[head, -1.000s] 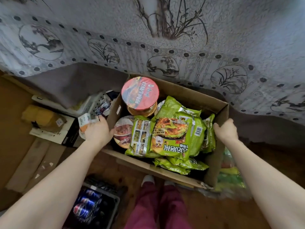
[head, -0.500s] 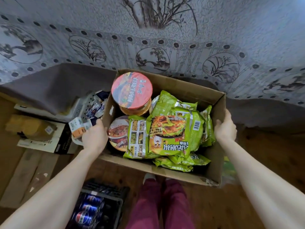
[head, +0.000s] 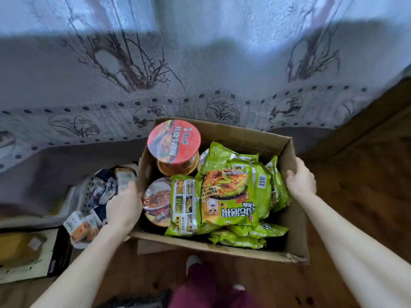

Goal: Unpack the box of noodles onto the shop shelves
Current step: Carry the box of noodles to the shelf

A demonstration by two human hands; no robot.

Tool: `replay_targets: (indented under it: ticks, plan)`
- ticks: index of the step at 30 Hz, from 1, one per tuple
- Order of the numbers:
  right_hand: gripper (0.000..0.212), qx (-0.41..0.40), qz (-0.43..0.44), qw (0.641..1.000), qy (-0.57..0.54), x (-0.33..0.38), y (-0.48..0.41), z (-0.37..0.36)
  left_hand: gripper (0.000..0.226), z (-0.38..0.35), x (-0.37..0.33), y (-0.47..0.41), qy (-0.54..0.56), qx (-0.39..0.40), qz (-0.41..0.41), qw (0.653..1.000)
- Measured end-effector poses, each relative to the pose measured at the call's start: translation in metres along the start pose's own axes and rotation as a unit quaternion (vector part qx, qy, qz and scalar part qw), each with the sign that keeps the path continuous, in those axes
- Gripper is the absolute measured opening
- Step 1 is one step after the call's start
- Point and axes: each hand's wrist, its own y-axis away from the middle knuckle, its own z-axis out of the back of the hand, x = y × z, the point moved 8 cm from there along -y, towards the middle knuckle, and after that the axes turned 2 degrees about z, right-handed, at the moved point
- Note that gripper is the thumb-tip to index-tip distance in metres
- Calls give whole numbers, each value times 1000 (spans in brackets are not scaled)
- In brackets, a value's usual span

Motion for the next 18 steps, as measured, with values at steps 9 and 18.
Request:
replay_targets:
  ticks: [9, 18]
  plan:
    - [48, -109, -111, 987, -33, -152, 49, 142, 22, 28, -160, 50, 18, -25, -137, 990]
    - [45, -220, -245, 943, -50, -309, 139, 257, 16, 23, -349, 114, 41, -1, -314, 948]
